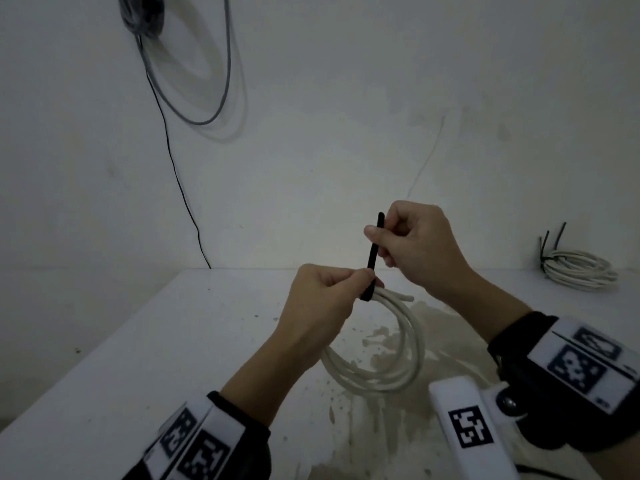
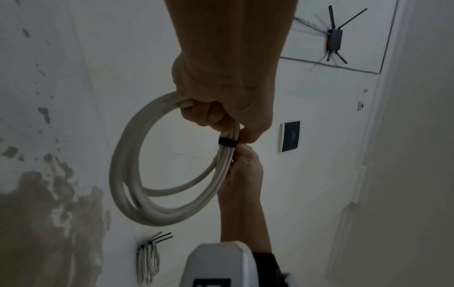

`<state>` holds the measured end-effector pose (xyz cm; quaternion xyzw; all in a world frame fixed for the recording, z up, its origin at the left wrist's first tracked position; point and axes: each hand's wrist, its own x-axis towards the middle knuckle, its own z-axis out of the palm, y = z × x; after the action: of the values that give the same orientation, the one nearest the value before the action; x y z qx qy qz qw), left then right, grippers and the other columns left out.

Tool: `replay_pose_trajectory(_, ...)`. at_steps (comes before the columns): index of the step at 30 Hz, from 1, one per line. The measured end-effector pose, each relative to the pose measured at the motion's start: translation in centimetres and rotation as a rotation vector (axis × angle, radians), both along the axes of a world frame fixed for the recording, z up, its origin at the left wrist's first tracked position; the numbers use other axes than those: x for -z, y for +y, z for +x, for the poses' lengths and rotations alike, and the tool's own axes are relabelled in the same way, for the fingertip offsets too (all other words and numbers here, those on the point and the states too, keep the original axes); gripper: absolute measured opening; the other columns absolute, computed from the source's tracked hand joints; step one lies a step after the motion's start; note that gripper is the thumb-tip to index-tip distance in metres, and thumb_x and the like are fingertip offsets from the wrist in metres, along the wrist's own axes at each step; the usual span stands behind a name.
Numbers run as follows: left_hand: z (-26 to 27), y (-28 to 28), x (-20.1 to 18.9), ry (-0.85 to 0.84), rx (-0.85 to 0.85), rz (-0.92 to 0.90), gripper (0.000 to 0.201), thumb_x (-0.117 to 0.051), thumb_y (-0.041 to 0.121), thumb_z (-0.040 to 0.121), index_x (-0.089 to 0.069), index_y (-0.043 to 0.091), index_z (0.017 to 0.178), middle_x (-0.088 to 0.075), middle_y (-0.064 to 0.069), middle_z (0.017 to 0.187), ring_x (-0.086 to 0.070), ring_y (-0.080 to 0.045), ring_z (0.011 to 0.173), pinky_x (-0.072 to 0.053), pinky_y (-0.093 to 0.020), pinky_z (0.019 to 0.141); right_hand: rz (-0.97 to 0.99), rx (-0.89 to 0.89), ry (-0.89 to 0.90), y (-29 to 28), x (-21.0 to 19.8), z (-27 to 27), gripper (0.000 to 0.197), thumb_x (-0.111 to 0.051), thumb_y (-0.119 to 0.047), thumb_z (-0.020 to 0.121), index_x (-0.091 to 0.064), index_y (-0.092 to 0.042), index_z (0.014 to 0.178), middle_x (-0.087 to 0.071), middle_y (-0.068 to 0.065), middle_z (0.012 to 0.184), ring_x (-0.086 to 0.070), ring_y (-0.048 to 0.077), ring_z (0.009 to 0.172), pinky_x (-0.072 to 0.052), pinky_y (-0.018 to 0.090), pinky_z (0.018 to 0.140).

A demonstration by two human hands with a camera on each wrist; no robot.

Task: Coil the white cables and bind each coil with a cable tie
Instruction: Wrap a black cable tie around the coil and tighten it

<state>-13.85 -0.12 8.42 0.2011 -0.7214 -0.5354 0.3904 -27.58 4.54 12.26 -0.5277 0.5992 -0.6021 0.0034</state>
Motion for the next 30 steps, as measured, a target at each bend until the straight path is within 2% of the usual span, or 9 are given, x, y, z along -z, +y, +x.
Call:
replay_pose_trajectory(5,-0.6,-0.1,0.8,-0.03,-0.077,-0.014,0.024,-0.06,0.028,0.088,-0.076,0.013,0.079,-0.046,0.01,0.033,-0.035,-0.004,0.032,-0.028,-0.012,0.041,0.083,-0.013,-0.078,-0.3,0.7,0.0,0.024,-0.06,-0.011,0.09,-0.051,-0.003,0.069,-0.059,0.009,0.053,-0.056,0.011,0.039,-0.045,0.022,0.041)
replay_pose_trajectory(10,-1.4,-0.2,1.0,-0.01,-0.107,-0.019,0.024,-0.061,0.028,0.088,-0.076,0.009,0.085,-0.058,0.009,0.044,-0.041,0.001,0.031,-0.028,-0.005,0.039,0.076,0.038,-0.277,-0.7,0.3,1.0,0.032,-0.051,-0.02,0.095,-0.054,-0.003,0.068,-0.049,0.002,0.052,-0.044,0.007,0.039,-0.036,0.017,0.041)
replay_pose_trajectory(13,-2.1,-0.5,1.0,-0.036,-0.108,-0.031,0.025,-0.063,0.026,0.086,-0.077,0.007,0.077,-0.052,-0.008,0.047,-0.026,-0.01,0.036,-0.024,-0.017,0.04,0.046,-0.01,-0.8,-1.6,0.0,1.0,0.028,-0.052,-0.012,0.092,-0.052,-0.006,0.065,-0.037,-0.003,0.04,-0.026,0.007,0.032,-0.023,0.019,0.033)
replay_pose_trajectory(15,-2.4,-0.5,0.9,-0.058,-0.096,-0.015,0.025,-0.062,0.023,0.086,-0.076,0.005,0.076,-0.039,0.002,0.037,-0.022,-0.01,0.035,-0.021,-0.017,0.04,0.024,-0.053,-1.114,-2.0,-0.3,0.9,0.017,-0.048,-0.005,0.091,-0.052,-0.003,0.074,-0.035,-0.005,0.03,-0.019,0.006,0.024,-0.016,0.016,0.027)
replay_pose_trajectory(17,-2.5,-0.4,0.9,-0.073,-0.078,-0.004,0.021,-0.061,0.019,0.086,-0.077,0.007,0.078,-0.04,0.006,0.034,-0.022,-0.009,0.034,-0.021,-0.015,0.038,0.015,-0.01,-1.226,-2.4,-0.5,0.5,0.007,-0.046,-0.002,0.091,-0.053,-0.001,0.088,-0.036,-0.003,0.027,-0.02,0.006,0.017,-0.015,0.012,0.025)
replay_pose_trajectory(22,-2.6,-0.3,1.3,-0.093,-0.073,-0.044,0.025,-0.06,0.021,0.086,-0.077,0.011,0.071,-0.044,-0.013,0.052,-0.026,-0.016,0.043,-0.025,-0.018,0.039,0.023,0.078,-1.174,-2.7,-0.2,0.1,0.012,-0.05,0.004,0.086,-0.053,0.001,0.075,-0.053,0.009,0.063,-0.025,0.005,0.016,-0.019,0.009,0.027)
replay_pose_trajectory(25,-2.4,-0.2,1.2,-0.087,-0.059,-0.051,0.025,-0.06,0.024,0.087,-0.077,0.011,0.073,-0.046,-0.012,0.051,-0.027,-0.018,0.045,-0.025,-0.019,0.04,0.052,0.022,-1.075,-2.3,0.2,-0.5,0.015,-0.053,0.001,0.088,-0.054,0.001,0.073,-0.051,0.004,0.049,-0.024,0.006,0.022,-0.02,0.015,0.029)
replay_pose_trajectory(27,-2.2,-0.4,1.2,-0.08,-0.066,-0.042,0.026,-0.06,0.027,0.089,-0.077,0.011,0.078,-0.049,0.0,0.043,-0.026,-0.014,0.041,-0.025,-0.018,0.039,0.121,-0.073,-0.897,-1.7,0.3,-0.7,0.019,-0.053,-0.01,0.093,-0.058,0.003,0.08,-0.04,-0.002,0.041,-0.029,0.008,0.032,-0.027,0.018,0.033)
replay_pose_trajectory(30,-1.8,-1.0,0.9,-0.032,-0.099,0.002,0.03,-0.057,0.031,0.091,-0.076,0.011,0.08,-0.039,0.006,0.039,-0.027,-0.011,0.039,-0.026,-0.021,0.041,0.392,-0.073,-0.461,0.1,1.1,0.1,0.036,-0.04,-0.034,0.099,-0.063,-0.007,0.099,-0.057,0.005,0.067,-0.058,0.017,0.061,-0.051,0.027,0.053)
